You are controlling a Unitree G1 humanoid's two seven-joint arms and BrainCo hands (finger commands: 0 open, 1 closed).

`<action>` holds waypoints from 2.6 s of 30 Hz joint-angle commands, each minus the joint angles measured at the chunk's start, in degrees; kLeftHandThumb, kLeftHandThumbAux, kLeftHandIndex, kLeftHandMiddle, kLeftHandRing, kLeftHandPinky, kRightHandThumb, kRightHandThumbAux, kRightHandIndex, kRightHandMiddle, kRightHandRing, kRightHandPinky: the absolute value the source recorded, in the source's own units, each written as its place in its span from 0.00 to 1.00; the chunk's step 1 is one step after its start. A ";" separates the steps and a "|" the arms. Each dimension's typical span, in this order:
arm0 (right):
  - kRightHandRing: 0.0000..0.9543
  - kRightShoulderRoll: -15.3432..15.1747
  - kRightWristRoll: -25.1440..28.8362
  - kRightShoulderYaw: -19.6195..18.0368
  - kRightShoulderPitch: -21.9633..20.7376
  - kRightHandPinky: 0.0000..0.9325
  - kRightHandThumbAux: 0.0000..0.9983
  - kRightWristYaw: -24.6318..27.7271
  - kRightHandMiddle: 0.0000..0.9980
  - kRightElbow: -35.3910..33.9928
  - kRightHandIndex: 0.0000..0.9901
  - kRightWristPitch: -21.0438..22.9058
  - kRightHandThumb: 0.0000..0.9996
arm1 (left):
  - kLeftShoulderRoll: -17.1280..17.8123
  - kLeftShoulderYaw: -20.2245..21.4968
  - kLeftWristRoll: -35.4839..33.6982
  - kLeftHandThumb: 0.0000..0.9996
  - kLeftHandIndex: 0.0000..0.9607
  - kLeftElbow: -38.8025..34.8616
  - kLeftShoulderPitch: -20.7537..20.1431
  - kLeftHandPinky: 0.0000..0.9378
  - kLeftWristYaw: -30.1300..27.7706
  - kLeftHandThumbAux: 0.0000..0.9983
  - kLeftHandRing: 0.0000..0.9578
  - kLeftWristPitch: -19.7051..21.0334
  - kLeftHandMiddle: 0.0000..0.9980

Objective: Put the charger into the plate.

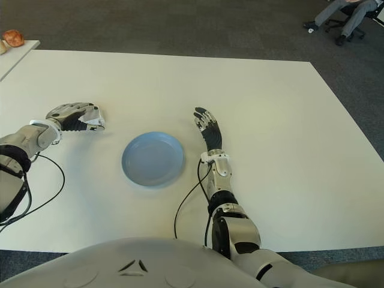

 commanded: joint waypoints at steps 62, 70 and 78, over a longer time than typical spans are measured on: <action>0.20 -0.29 1.18 -0.90 4.28 0.18 0.61 1.23 0.25 2.51 0.22 4.82 0.00 | 8.96 -5.36 5.90 0.27 0.00 -18.42 10.74 0.00 7.13 0.21 0.00 -11.30 0.00; 0.21 -0.29 1.21 -1.06 4.05 0.19 0.61 1.16 0.25 2.69 0.23 5.03 0.00 | 11.00 -3.96 5.69 0.26 0.00 -22.14 13.67 0.00 6.97 0.22 0.00 -13.37 0.00; 0.21 -0.38 1.20 -1.21 3.85 0.18 0.61 1.40 0.25 3.02 0.22 4.72 0.00 | 13.29 -1.03 3.94 0.26 0.00 -29.09 18.43 0.00 6.27 0.24 0.00 -15.81 0.00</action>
